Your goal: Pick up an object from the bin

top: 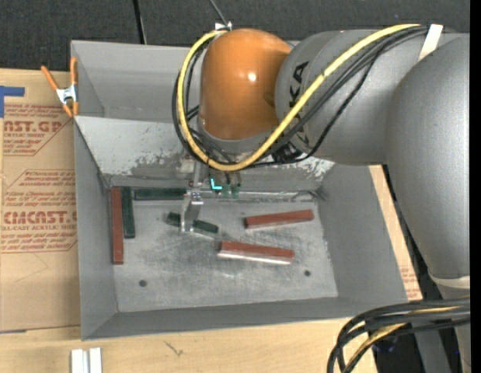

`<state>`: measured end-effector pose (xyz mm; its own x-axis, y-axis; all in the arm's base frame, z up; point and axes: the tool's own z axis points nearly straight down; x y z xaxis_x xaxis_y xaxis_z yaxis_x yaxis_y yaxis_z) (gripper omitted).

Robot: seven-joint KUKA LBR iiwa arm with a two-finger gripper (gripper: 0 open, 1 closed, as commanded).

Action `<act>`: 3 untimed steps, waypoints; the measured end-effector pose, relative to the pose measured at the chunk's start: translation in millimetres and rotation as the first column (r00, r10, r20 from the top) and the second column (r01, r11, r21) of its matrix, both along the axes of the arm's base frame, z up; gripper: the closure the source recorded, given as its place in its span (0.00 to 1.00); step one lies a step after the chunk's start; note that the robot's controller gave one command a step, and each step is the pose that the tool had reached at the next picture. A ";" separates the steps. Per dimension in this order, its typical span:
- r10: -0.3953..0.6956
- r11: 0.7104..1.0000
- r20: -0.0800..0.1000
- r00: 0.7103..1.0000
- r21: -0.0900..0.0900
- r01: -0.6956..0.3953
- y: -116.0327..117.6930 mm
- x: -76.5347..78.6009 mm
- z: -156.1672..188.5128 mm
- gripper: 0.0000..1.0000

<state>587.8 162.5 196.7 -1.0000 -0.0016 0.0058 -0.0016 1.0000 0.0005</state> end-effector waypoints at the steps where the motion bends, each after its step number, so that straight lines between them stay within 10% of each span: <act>1: -0.001 1.000 0.007 1.000 0.001 0.001 -0.7 1.9 4.1 0.00; 2: 0.019 1.000 0.012 1.000 0.001 -0.019 -33.4 -9.6 -59.9 0.00; 3: 0.012 1.000 0.020 1.000 0.005 -0.012 -58.1 -4.3 -118.9 1.00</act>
Offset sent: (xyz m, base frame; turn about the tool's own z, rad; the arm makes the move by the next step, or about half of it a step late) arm -0.0204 -0.0626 -0.1147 -0.0307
